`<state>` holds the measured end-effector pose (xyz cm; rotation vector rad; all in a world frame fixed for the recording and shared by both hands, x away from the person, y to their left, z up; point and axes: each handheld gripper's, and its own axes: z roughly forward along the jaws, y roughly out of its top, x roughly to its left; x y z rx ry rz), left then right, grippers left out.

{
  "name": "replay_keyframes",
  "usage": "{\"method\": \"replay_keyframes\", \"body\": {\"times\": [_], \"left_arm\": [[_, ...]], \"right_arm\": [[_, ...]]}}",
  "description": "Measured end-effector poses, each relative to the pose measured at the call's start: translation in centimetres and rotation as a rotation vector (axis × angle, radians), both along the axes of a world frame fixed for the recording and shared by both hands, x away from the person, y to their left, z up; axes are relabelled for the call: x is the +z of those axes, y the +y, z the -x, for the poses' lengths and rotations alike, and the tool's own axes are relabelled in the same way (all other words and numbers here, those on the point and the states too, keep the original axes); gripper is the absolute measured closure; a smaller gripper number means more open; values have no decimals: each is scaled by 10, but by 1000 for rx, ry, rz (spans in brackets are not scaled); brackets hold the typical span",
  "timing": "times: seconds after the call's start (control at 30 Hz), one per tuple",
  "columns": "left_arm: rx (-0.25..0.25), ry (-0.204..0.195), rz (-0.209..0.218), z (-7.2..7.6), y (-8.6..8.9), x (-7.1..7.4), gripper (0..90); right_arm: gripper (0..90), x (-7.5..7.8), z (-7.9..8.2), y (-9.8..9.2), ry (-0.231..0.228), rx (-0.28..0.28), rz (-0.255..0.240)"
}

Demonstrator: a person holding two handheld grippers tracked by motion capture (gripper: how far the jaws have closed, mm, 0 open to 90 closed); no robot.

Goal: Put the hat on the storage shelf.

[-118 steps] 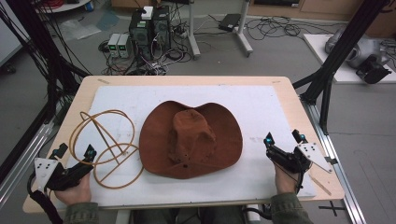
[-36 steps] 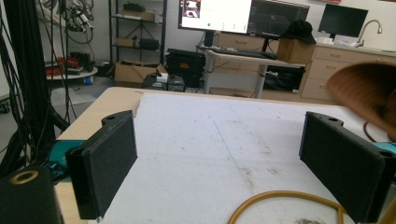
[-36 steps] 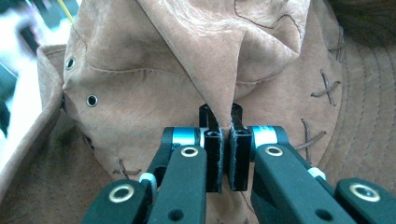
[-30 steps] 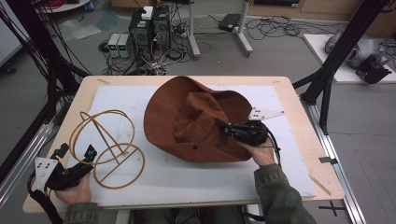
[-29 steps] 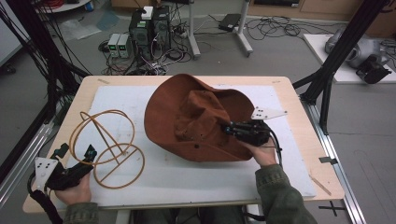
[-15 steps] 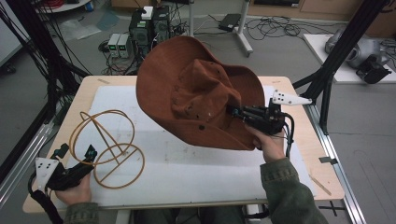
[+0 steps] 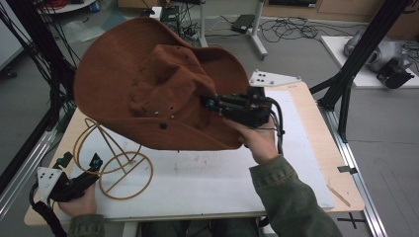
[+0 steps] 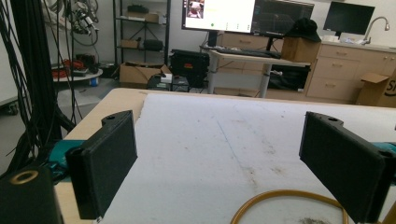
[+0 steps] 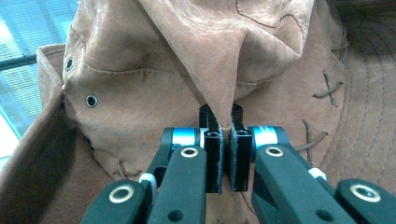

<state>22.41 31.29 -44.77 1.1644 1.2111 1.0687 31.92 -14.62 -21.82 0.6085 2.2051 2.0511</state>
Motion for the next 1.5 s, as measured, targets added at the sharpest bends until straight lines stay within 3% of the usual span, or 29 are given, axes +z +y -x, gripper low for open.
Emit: {"method": "replay_keyframes", "body": {"times": [0.07, 0.1, 0.33, 0.47, 0.73, 0.9, 1.13, 1.5], "left_arm": [[-1, 3, -1, 0, 1, 0, 114], [-1, 4, 0, 1, 1, 0, 114], [-5, 4, 2, 1, 1, 0, 114], [-6, 3, 2, 1, 2, 0, 113], [-8, -1, 8, 0, 3, -1, 114], [-11, 3, 4, 0, 3, -1, 114], [-13, 6, 4, 0, 3, -1, 114], [-13, 9, -3, -1, 2, -1, 114]], "right_arm": [[879, 7, 2, 24, 22, 12, 4], [879, 7, 2, 24, 22, 12, 4], [878, 12, 8, 78, 62, 47, 19], [878, 11, 7, 101, 83, 74, 27], [878, 0, 5, 138, 109, 99, 89], [878, -14, 3, 148, 94, 114, 120], [876, -36, -1, 148, 114, 117, 134], [846, -41, -2, 149, 73, 157, 199]]}}
